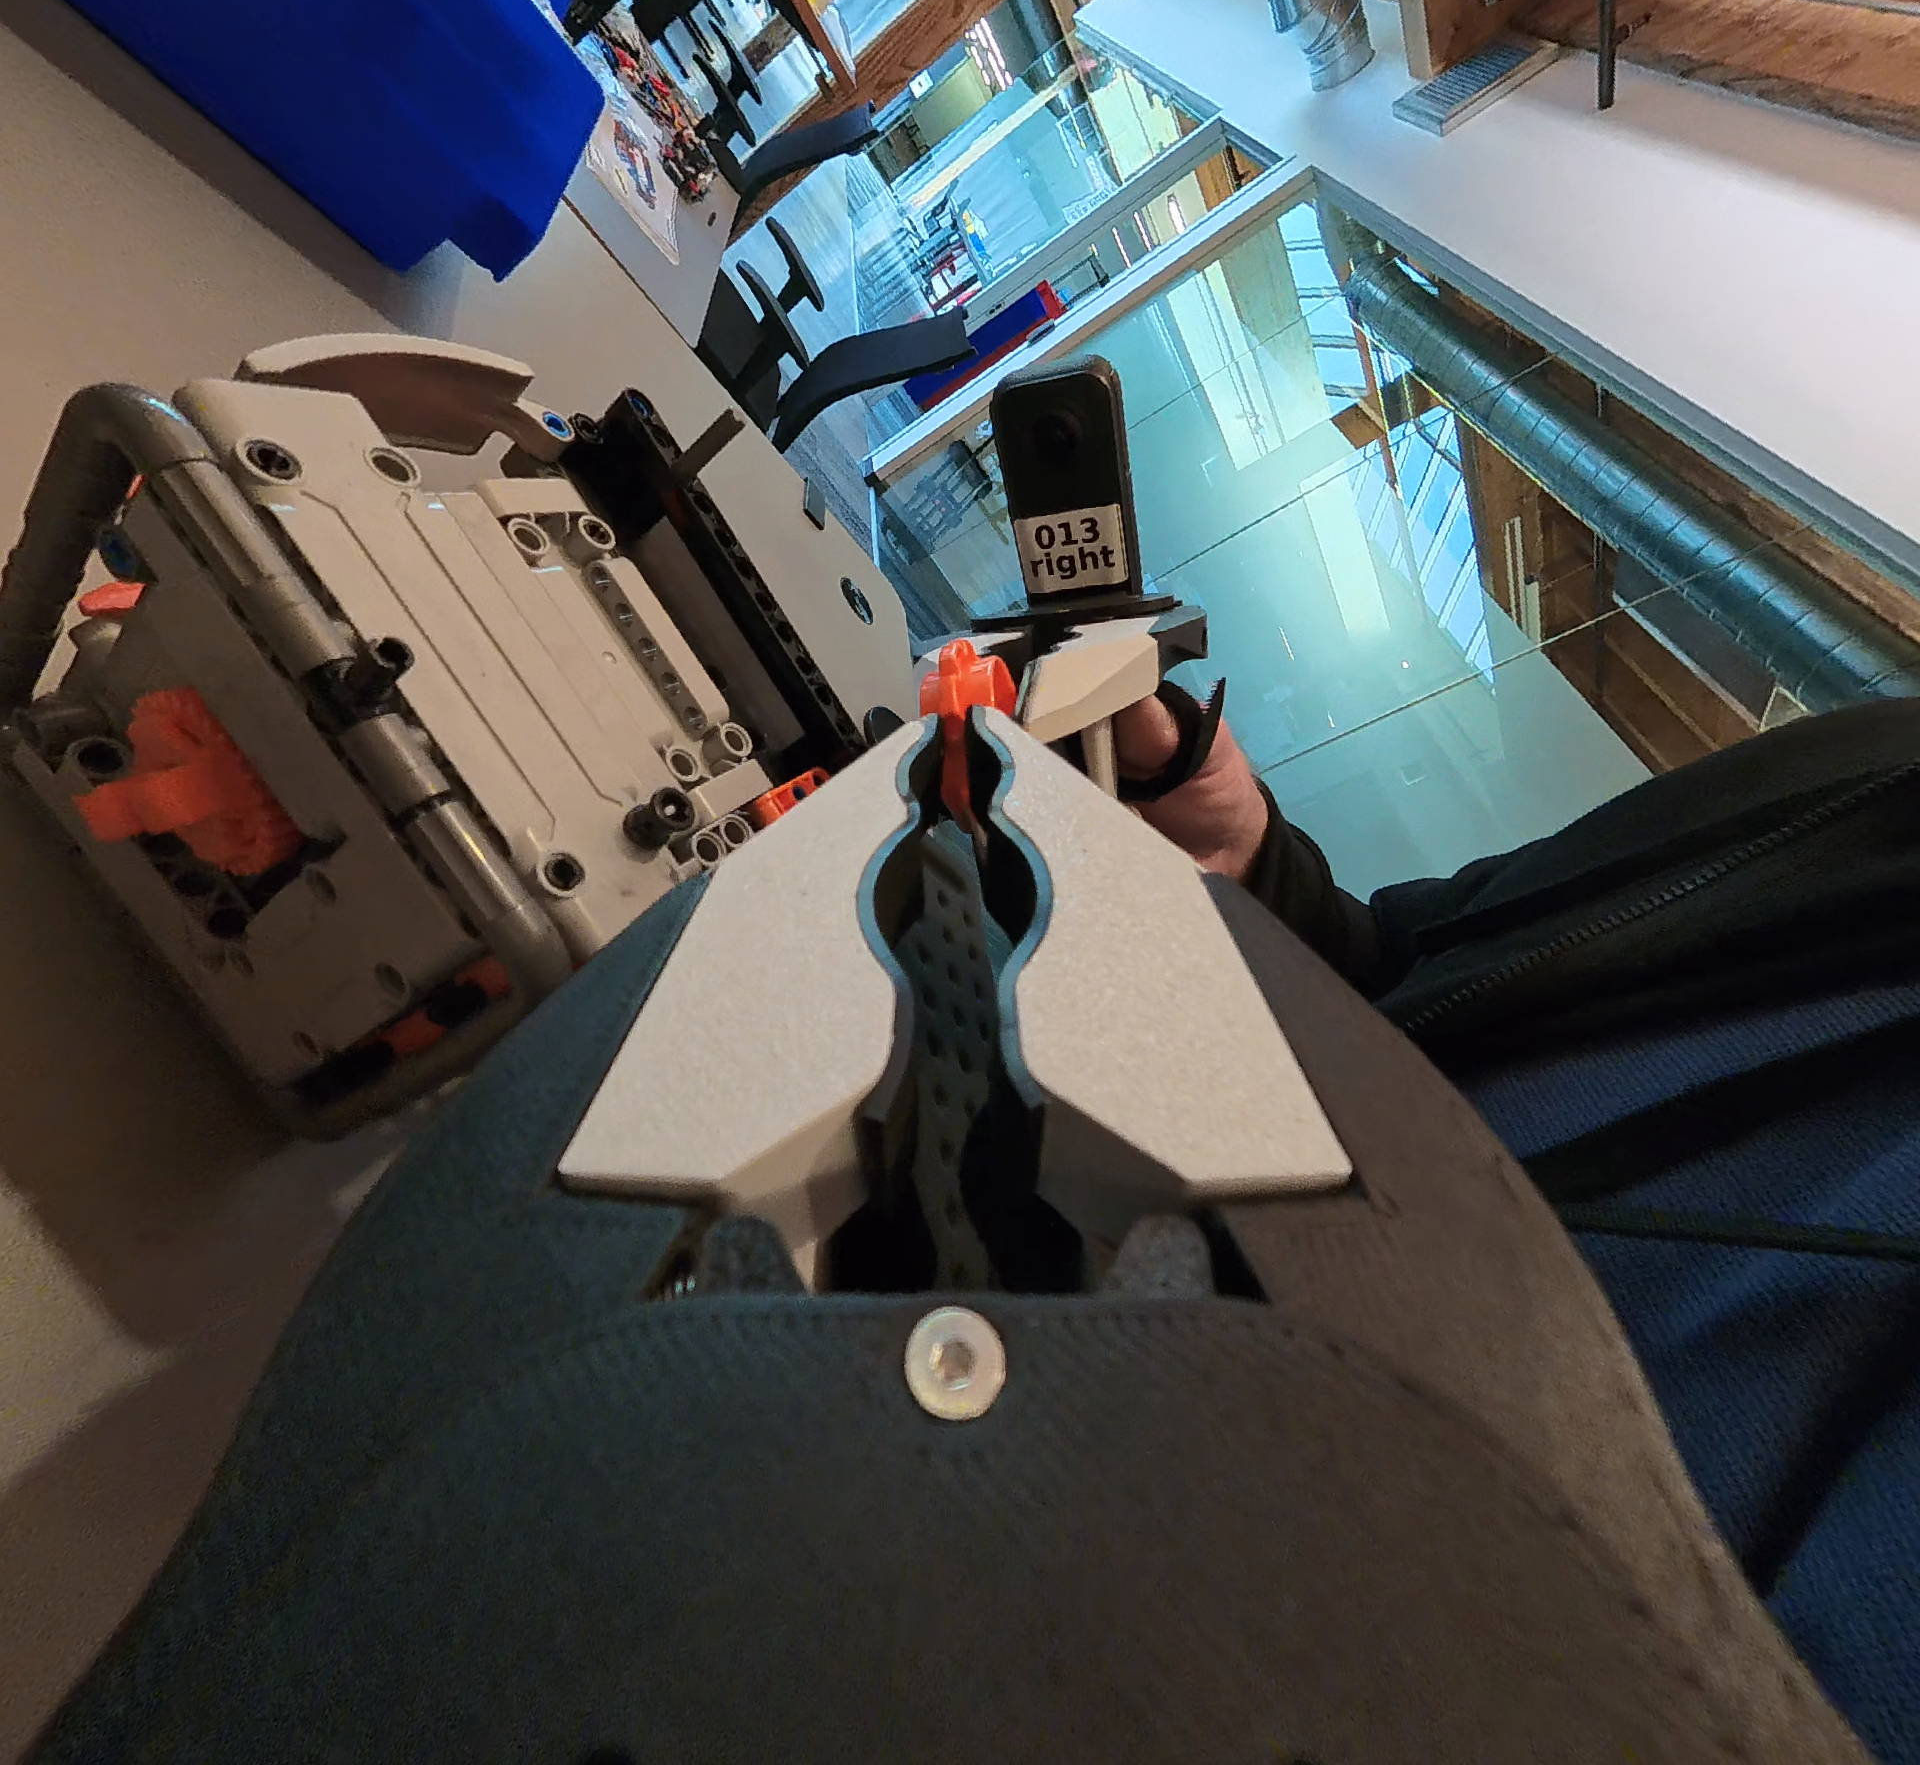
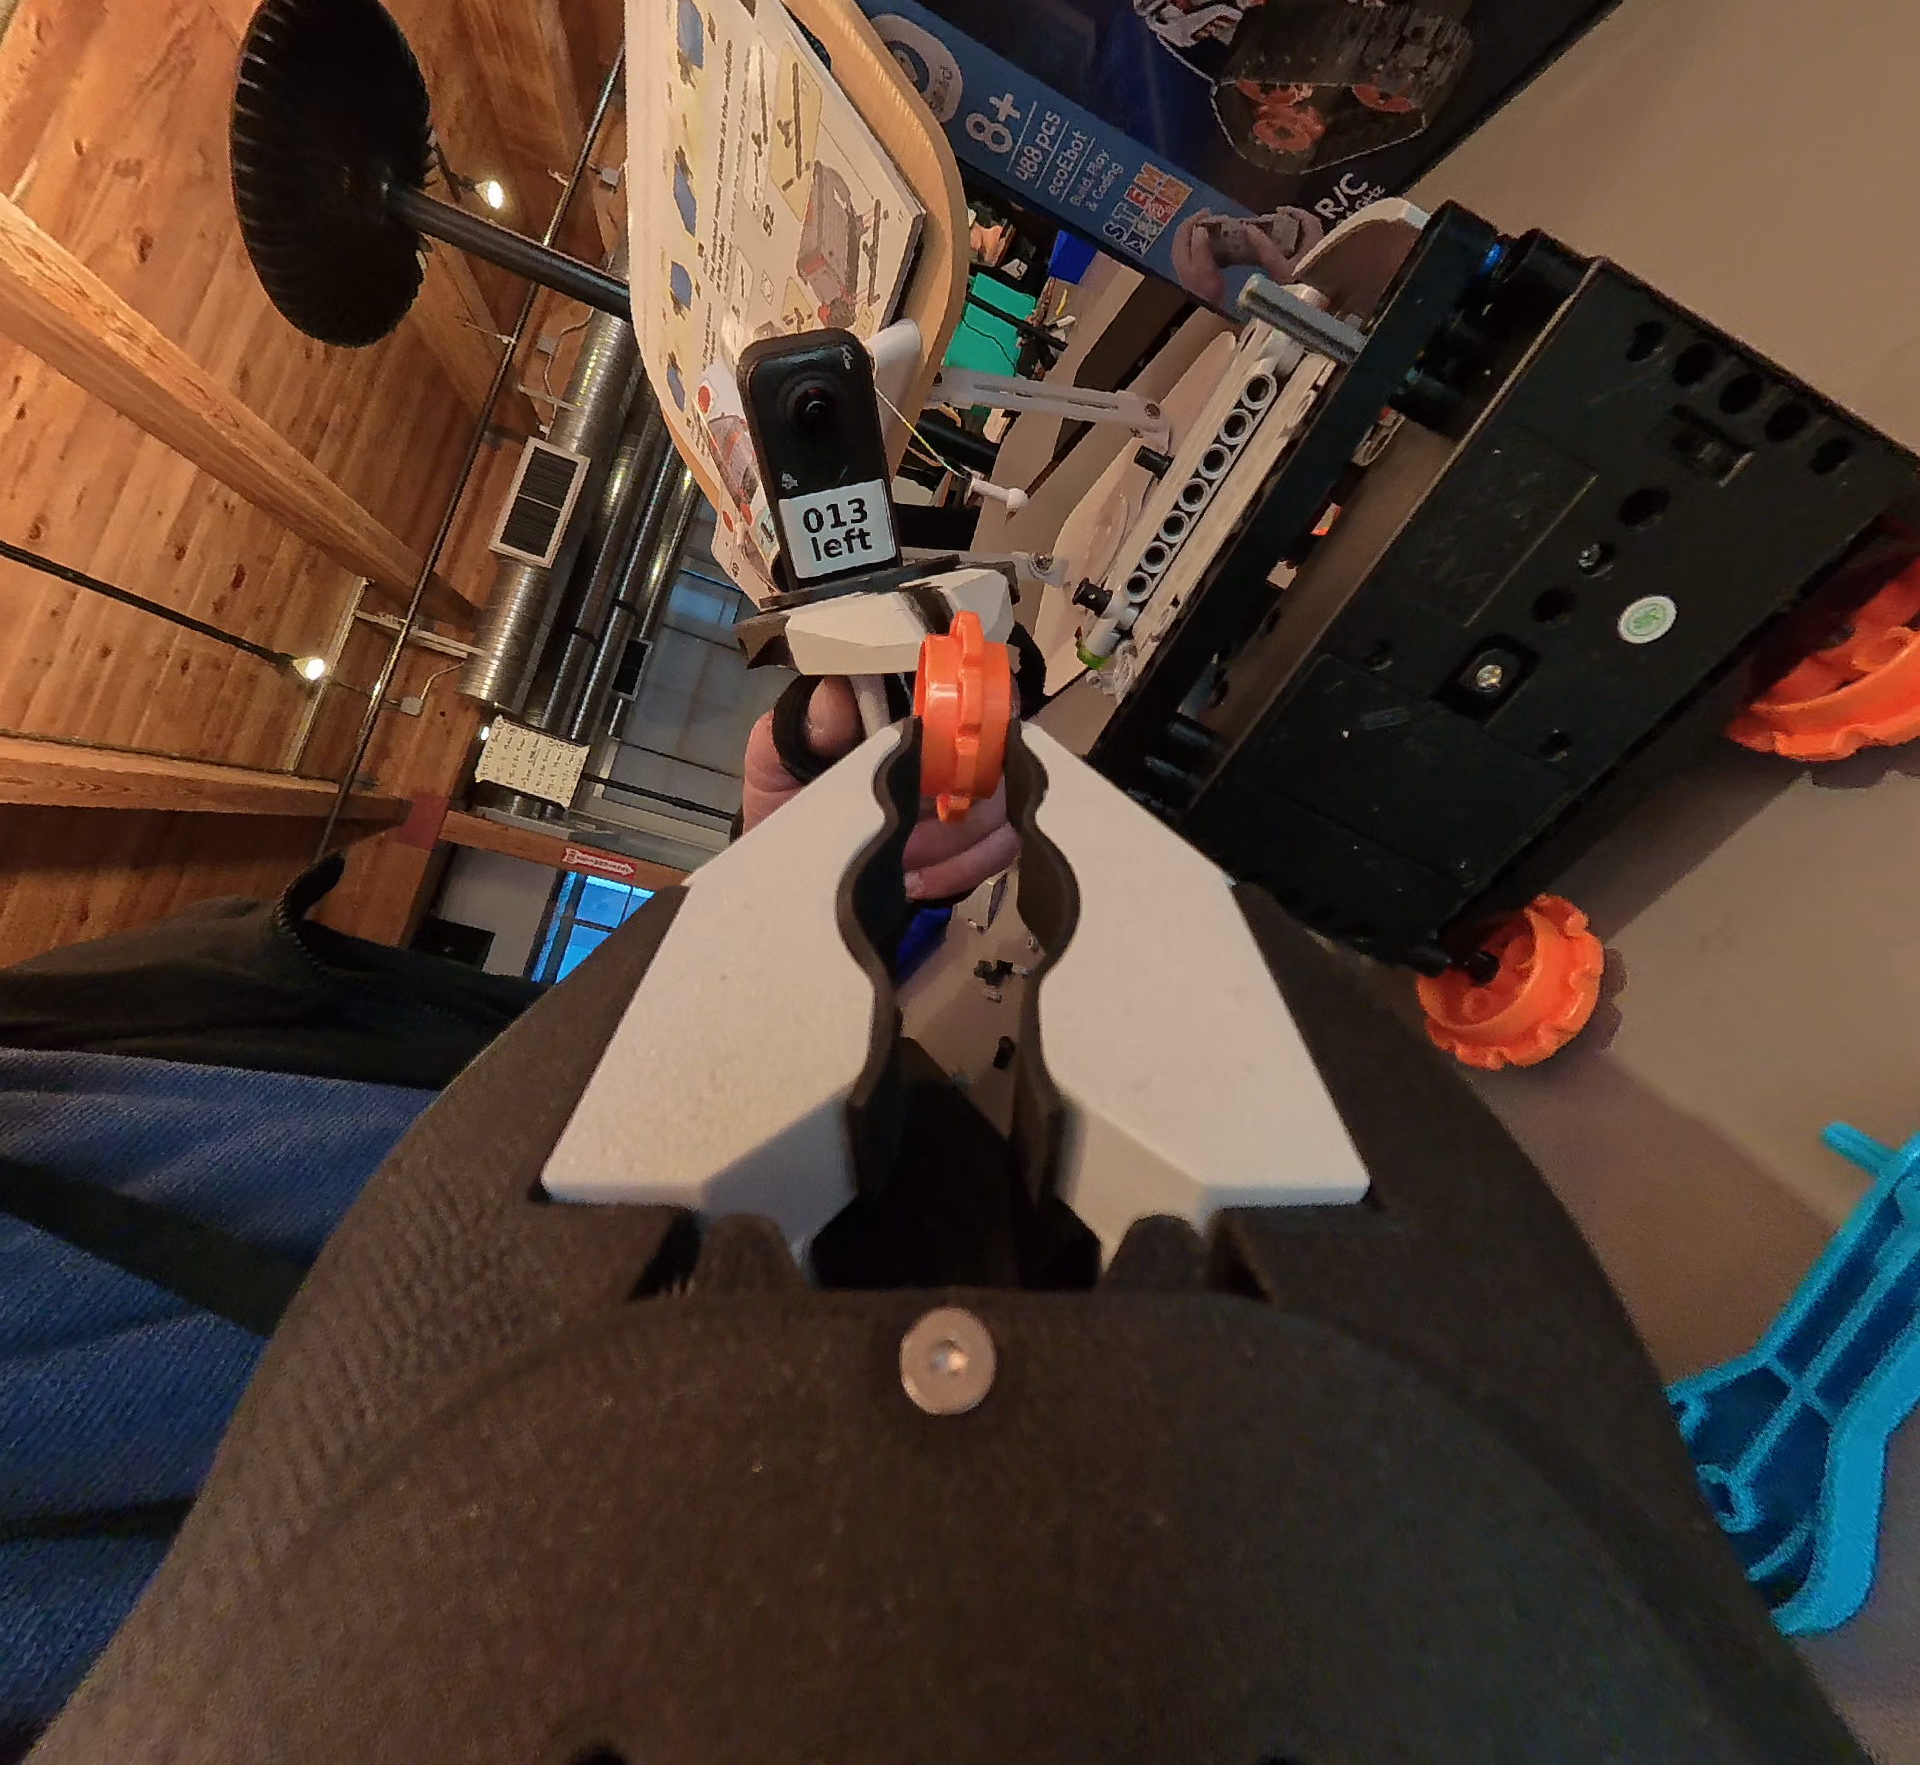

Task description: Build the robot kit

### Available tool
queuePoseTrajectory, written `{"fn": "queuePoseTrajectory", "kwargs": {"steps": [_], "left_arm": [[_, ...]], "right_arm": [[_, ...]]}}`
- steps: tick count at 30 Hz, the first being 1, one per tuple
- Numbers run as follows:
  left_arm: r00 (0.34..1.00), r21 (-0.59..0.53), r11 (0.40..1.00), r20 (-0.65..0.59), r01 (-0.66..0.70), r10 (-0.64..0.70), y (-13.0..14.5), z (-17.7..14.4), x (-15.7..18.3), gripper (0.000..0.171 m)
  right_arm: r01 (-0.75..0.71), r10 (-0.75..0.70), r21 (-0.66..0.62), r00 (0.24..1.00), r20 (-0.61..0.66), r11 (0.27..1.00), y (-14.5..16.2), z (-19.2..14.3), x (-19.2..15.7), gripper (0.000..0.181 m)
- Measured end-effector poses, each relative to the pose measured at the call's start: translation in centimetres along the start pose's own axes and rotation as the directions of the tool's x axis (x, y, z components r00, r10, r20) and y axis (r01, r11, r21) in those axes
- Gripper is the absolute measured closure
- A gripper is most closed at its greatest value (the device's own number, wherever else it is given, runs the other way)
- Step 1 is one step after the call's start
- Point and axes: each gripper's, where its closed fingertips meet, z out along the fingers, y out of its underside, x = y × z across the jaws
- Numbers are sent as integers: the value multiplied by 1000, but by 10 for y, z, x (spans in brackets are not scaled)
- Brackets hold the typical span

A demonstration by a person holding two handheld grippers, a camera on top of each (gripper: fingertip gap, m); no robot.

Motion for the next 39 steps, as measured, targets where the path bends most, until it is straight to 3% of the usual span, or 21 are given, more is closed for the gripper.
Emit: {"fn": "queuePoseTrajectory", "kwargs": {"steps": [19, 32, 39], "left_arm": [[998, 29, 997, 8, 66, -66, -10, 7, -9, 169], [997, 61, 995, 12, 72, -73, -12, 8, -13, 169], [998, 56, 997, 19, 55, -56, -14, 9, -14, 169]], "right_arm": [[-151, 151, 87, 988, 5, 985, -13, -2, 5, 168], [-157, 164, 94, 984, -73, 983, -16, 0, 6, 167], [-125, 145, 182, 984, -102, 975, -14, 0, 6, 167]]}}
